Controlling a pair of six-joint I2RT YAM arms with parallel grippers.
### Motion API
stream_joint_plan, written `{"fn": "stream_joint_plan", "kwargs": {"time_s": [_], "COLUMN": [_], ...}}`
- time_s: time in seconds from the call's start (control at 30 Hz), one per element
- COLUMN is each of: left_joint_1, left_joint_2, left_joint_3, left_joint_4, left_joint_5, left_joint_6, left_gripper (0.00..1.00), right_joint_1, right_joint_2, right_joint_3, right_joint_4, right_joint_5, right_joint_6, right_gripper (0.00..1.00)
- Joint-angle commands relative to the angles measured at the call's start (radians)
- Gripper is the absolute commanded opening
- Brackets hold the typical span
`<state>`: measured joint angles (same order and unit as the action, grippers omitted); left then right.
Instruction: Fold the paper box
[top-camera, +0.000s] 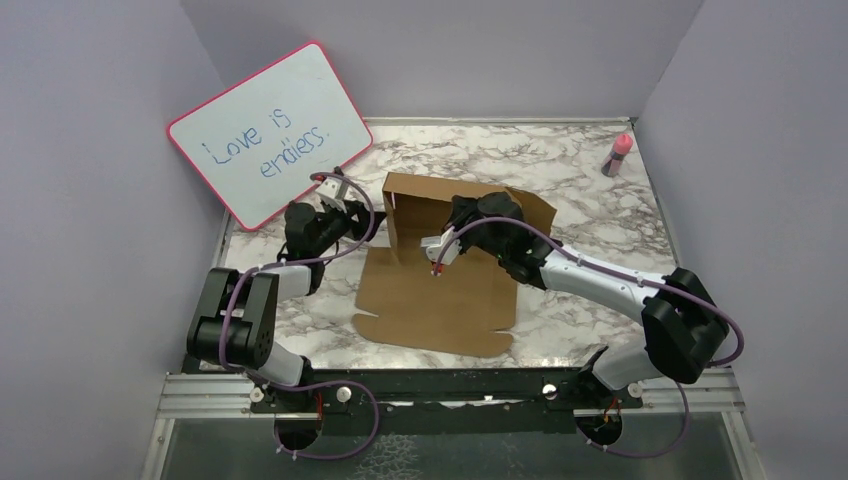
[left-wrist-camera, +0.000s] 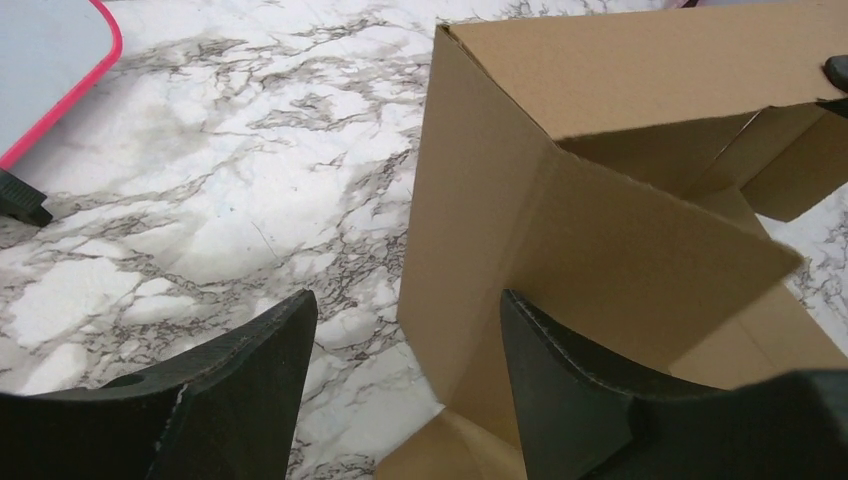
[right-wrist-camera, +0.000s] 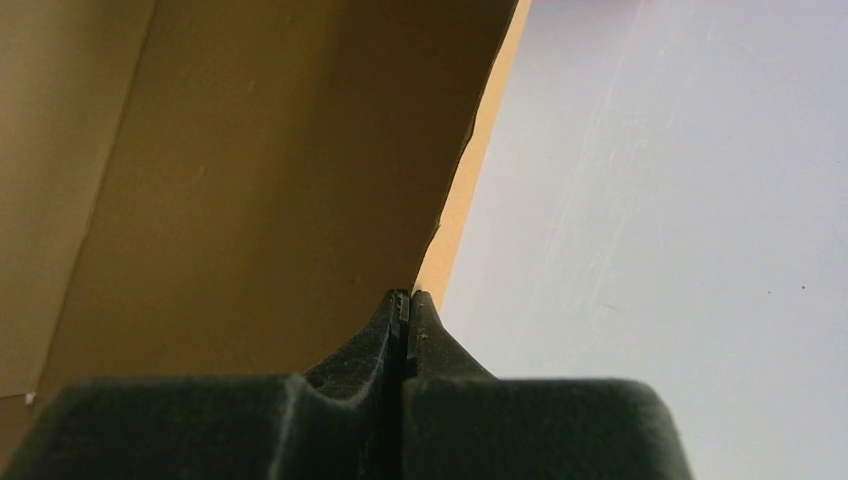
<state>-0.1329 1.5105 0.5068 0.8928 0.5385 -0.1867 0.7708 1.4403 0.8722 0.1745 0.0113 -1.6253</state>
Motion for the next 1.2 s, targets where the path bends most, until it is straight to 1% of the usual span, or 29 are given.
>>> {"fn": "stream_joint_plan", "kwargs": {"time_s": [0.0,0.17,0.4,0.7,0.83,1.03,1.17], "left_joint_1": [-0.017,-0.017,-0.017,-0.017,-0.017,-0.019,-0.020], "left_joint_2": [-0.041,-0.057,0.024,0.136,0.181,0.233,0.267], "left_joint_3": [-0.041,-0.065,0.004,0.077,0.094,0.116,0.128], "left_joint_4": [0.014,0.014,0.017,0.125,0.181,0.255,0.308], "left_joint_5": [-0.029,-0.018,0.005,-0.005,-0.003,-0.017,-0.001], "left_joint_6": [-0.089,-0.072,-0.054,-0.047,-0.062,-0.079,-0.093], "left_gripper": [0.69,0.70,0.70,0.70,0.70,0.70,0.70], "right_joint_1": [0.022,0.022,0.022,0.022,0.022,0.022,0.022], "right_joint_2": [0.054,0.053,0.044,0.026,0.019,0.021,0.027], "right_joint_3": [0.035,0.039,0.028,0.024,0.037,0.044,0.054], "right_joint_4": [-0.039,-0.037,-0.053,-0.085,-0.124,-0.145,-0.154], "right_joint_5": [0.014,0.010,-0.007,-0.066,-0.078,-0.099,-0.109], "right_joint_6": [0.001,-0.003,-0.011,-0.015,-0.009,0.013,0.019], "right_gripper": [0.02,0.01,0.01,0.02,0.02,0.01,0.02]}}
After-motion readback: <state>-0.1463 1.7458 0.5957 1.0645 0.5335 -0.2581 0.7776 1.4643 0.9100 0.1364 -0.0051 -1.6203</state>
